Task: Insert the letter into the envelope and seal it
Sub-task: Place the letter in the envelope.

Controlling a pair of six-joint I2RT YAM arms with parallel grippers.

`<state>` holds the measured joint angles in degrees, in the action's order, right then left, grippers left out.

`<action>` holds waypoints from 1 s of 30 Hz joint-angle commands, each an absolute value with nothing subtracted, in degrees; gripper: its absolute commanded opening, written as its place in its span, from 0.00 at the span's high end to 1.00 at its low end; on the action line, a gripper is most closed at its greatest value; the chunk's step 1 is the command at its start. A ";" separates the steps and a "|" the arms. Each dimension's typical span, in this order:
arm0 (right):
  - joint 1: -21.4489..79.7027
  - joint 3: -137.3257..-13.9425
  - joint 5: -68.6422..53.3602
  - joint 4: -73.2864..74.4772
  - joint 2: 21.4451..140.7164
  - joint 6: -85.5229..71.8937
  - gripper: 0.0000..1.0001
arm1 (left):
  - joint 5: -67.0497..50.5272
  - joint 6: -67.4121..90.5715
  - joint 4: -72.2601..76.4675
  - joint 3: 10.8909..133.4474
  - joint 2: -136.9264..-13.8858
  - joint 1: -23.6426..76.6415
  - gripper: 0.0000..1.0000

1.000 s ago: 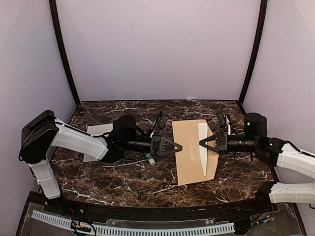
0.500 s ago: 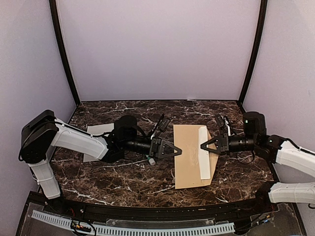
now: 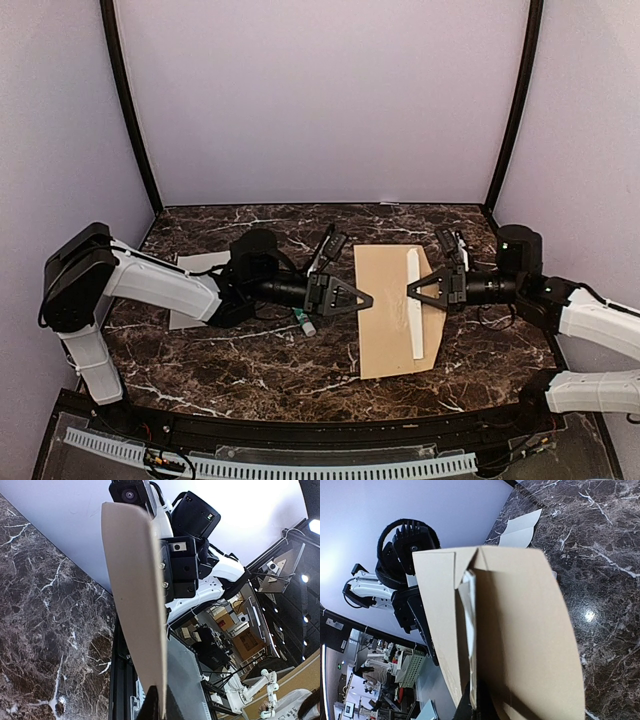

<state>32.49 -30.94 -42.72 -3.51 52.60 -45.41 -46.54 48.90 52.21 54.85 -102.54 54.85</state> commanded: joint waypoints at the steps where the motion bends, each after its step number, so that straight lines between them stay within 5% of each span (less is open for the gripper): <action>1: 34.34 -31.50 -42.85 -8.57 53.97 -46.41 1.00 | -48.35 49.16 55.34 57.07 -102.65 55.24 0.96; 9: 35.24 -33.10 -39.77 -4.42 53.13 -44.46 0.99 | -46.64 48.14 53.88 56.37 -101.88 55.20 1.00; 12: 35.24 -33.03 -37.29 -0.80 51.24 -43.13 0.83 | -44.67 47.32 53.12 55.30 -101.03 55.16 1.00; 16: 35.16 -32.14 -34.86 3.27 49.41 -42.24 0.74 | -44.13 47.48 53.34 54.58 -100.62 55.11 1.00; 30: 35.16 -28.86 -38.09 0.42 48.21 -43.09 0.92 | -44.74 47.53 53.98 54.79 -100.16 55.14 1.00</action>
<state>34.83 -29.58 -35.94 3.40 47.70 -43.42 -43.94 48.58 51.62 54.96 -103.04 54.87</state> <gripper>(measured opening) 0.092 0.007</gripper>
